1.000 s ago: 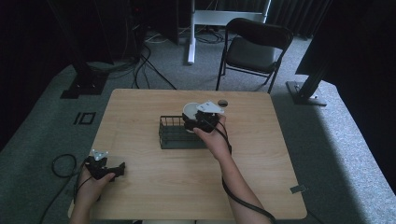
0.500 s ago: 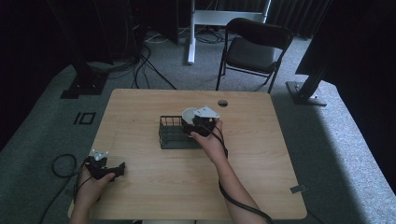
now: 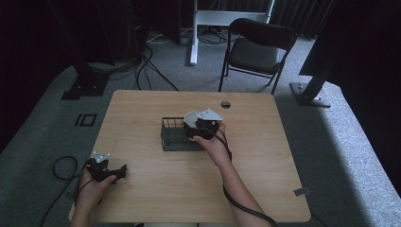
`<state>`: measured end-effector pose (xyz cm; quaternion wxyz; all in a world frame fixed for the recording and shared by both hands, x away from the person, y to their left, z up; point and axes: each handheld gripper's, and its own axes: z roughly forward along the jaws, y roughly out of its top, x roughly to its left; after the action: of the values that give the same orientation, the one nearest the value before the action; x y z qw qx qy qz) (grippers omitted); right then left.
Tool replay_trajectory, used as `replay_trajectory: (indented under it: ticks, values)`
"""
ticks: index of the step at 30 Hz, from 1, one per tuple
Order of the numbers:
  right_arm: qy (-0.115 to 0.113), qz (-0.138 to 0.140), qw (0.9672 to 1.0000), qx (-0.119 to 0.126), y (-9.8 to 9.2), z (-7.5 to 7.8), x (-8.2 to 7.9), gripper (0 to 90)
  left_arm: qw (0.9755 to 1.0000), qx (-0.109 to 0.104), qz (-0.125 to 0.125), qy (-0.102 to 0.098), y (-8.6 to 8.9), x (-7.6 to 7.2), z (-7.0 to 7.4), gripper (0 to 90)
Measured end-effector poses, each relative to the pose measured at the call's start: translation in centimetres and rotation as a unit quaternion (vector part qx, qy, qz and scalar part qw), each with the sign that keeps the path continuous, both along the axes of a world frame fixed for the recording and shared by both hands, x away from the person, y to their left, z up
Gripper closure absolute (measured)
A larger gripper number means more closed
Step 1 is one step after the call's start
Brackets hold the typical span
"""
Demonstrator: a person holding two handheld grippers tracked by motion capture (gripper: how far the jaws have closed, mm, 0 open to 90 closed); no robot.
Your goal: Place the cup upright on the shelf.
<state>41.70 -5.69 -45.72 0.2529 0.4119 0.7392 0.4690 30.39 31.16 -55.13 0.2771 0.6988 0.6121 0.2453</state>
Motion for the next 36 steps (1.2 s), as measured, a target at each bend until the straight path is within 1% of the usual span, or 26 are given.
replay_trajectory:
  ticks: [1, 2, 4, 5, 6, 12, 16, 19, 23, 25, 28, 29, 34, 36]
  values:
    - [0.003, 0.002, 1.0, 0.003, 0.0, 0.0, 0.0, 13.5, 1.0, 0.0, 0.0, 0.0, 0.0, 0.0, 0.0, 0.2]
    - [0.004, 0.004, 1.0, 0.004, -0.1, 0.1, 0.0, 12.5, 1.0, 0.0, 0.0, 0.0, 0.0, 0.0, 0.0, 0.2]
    - [0.002, 0.003, 1.0, 0.003, -0.1, 0.1, -0.1, 12.5, 1.0, 0.0, 0.0, 0.0, 0.0, 0.0, 0.0, 0.2]
    - [0.003, 0.009, 0.9999, 0.005, -0.2, 0.3, -0.2, 12.2, 1.0, 0.0, 0.0, 0.0, 0.0, 0.0, 0.0, 0.2]
    - [0.001, 0.008, 0.9999, 0.007, -0.3, 0.3, -0.3, 12.2, 1.0, 0.0, 0.0, 0.0, 0.0, 0.0, 0.0, 0.2]
    - [0.0, 0.021, 0.9998, 0.007, -0.9, 0.7, -0.8, 12.2, 1.0, 0.0, 0.0, 0.0, 0.0, 0.0, 0.0, 0.2]
    - [0.0, 0.023, 0.9997, 0.013, -1.4, 0.7, -1.4, 12.2, 1.0, 0.001, 0.0, 0.0, 0.0, 0.0, 0.0, 0.2]
    - [-0.003, 0.027, 0.9996, 0.011, -1.8, 0.8, -1.8, 12.2, 1.0, 0.0, 0.0, 0.0, 0.0, 0.0, 0.0, 0.2]
    - [-0.008, 0.028, 0.9995, 0.01, -2.2, 1.1, -2.2, 12.3, 1.0, 0.0, 0.0, 0.0, 0.0, 0.0, 0.0, 0.2]
    - [-0.011, 0.031, 0.9993, 0.014, -2.5, 1.2, -2.5, 12.2, 1.0, 0.0, 0.0, 0.0, 0.0, 0.0, 0.0, 0.2]
    - [-0.013, 0.032, 0.9993, 0.012, -2.7, 1.2, -2.8, 12.3, 1.0, 0.0, 0.0, 0.001, 0.0, 0.0, 0.0, 0.2]
    - [-0.015, 0.03, 0.9994, 0.014, -3.1, 1.3, -3.0, 12.2, 1.0, 0.001, -0.001, 0.001, 0.0, 0.0, 0.0, 0.2]
    - [-0.014, 0.029, 0.9994, 0.012, -3.8, 1.1, -3.5, 12.2, 1.0, 0.0, 0.0, 0.0, 0.0, 0.0, 0.0, 0.2]
    - [-0.012, 0.027, 0.9994, 0.015, -4.1, 1.0, -3.7, 12.2, 1.0, 0.0, 0.0, 0.0, 0.0, 0.0, 0.0, 0.2]
